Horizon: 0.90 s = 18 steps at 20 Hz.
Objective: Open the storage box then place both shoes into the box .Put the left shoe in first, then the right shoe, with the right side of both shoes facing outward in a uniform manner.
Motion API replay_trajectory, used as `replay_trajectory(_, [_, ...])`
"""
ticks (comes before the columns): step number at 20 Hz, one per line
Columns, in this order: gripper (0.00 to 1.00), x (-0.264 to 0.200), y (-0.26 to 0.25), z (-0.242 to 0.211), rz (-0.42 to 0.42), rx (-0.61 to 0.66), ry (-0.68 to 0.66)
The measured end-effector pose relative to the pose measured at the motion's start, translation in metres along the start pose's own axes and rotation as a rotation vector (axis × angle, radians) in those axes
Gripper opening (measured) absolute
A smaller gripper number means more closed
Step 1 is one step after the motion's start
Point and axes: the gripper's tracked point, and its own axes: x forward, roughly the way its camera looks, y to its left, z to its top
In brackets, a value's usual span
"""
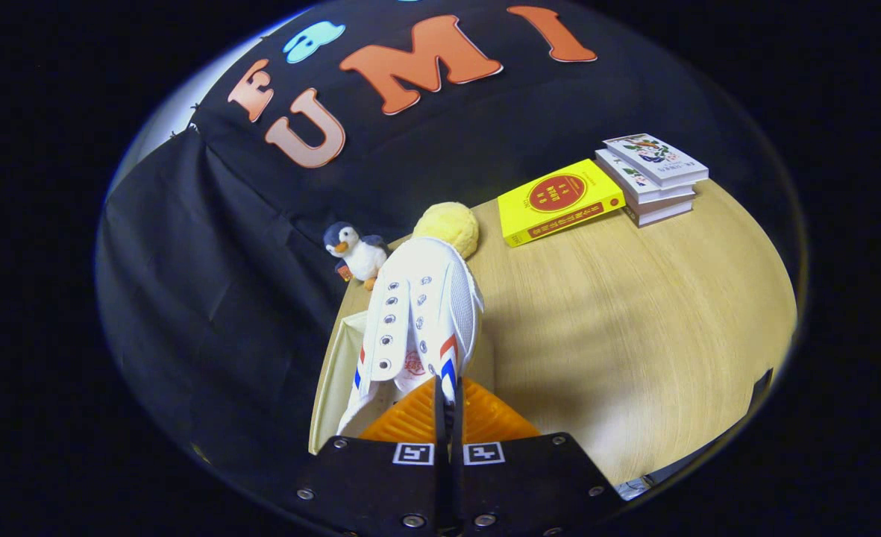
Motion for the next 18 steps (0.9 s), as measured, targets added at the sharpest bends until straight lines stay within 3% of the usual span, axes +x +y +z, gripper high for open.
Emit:
replay_trajectory(6, [0.0,0.029,0.036,-0.033,-0.038,-0.061,0.052])
replay_trajectory(12, [0.0,0.051,0.016,-0.051,-0.189,-0.139,0.067])
replay_trajectory(18, [0.0,0.062,0.014,-0.058,-0.243,-0.174,0.074])
